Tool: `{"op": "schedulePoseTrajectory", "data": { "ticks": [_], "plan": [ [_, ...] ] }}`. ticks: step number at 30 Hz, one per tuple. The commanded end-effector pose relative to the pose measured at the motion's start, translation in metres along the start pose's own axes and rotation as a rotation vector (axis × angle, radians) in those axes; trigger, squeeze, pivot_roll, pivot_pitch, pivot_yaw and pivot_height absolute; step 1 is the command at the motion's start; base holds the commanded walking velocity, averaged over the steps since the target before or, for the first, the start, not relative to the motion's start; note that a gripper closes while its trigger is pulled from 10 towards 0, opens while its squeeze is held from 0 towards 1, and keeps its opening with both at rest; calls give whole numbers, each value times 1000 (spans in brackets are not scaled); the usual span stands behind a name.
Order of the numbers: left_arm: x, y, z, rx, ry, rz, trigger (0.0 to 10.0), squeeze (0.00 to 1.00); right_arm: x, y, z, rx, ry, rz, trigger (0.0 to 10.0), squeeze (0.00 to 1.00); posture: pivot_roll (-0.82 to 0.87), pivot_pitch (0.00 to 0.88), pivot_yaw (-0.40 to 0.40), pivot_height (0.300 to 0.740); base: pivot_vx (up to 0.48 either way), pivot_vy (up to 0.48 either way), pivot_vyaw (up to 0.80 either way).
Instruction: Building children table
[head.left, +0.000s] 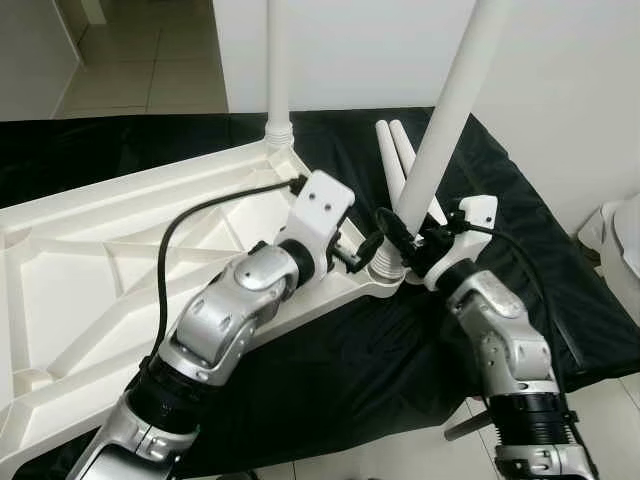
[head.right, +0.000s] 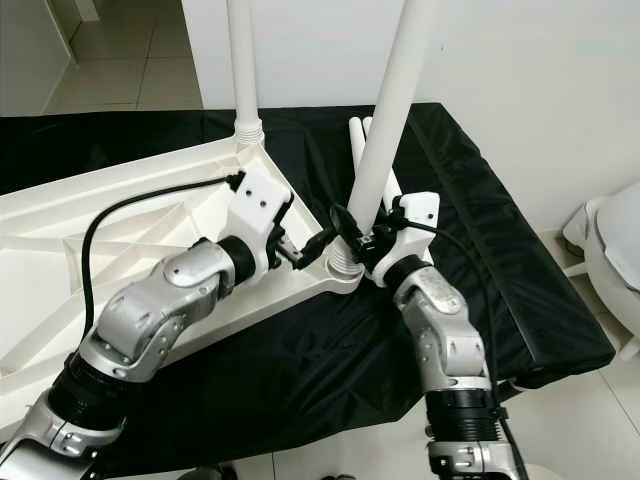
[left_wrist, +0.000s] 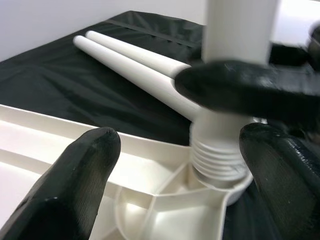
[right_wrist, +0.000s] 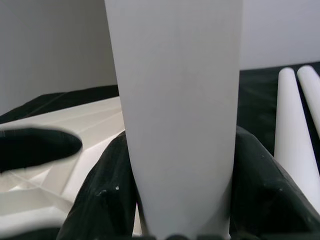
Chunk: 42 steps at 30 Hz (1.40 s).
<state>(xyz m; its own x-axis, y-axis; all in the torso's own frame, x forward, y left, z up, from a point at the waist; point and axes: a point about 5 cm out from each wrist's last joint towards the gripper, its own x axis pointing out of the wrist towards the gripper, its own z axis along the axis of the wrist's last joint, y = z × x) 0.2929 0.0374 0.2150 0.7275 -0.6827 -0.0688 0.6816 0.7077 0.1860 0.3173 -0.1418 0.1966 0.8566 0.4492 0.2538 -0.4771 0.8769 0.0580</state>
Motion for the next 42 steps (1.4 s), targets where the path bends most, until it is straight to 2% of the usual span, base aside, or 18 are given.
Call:
{"op": "schedulePoseTrajectory", "data": {
  "ticks": [1,6,11,23,28,35,42],
  "plan": [
    [-1,-3,-3,20,0,-10,10000,0,-1,2,3,-18,-32,-3,10000,0,-6,100,-4,740,0,0,0],
    [-9,-13,-14,34,26,-108,10000,0,3,1,2,-20,-58,-16,10000,0,6,107,-8,740,0,0,0],
    [-16,-17,-12,23,2,-164,10000,0,4,-3,-3,-26,-49,-42,10000,0,19,119,-16,740,0,0,0],
    [-21,-17,-14,-12,-2,-171,10000,0,-2,-1,-17,-78,-3,-32,10000,0,20,133,-16,740,0,0,0],
    [-22,-18,-12,-11,-7,-178,10000,0,-4,8,-23,-131,18,20,10000,0,17,134,-15,740,0,0,0],
    [-22,-19,-11,-11,-10,-181,10000,0,-5,11,-25,-154,23,39,10000,0,16,136,-15,740,0,0,0],
    [-21,-20,-7,-18,-24,-184,10000,0,-10,21,-31,-219,45,103,10000,0,18,141,-17,740,0,0,0]
  ]
}}
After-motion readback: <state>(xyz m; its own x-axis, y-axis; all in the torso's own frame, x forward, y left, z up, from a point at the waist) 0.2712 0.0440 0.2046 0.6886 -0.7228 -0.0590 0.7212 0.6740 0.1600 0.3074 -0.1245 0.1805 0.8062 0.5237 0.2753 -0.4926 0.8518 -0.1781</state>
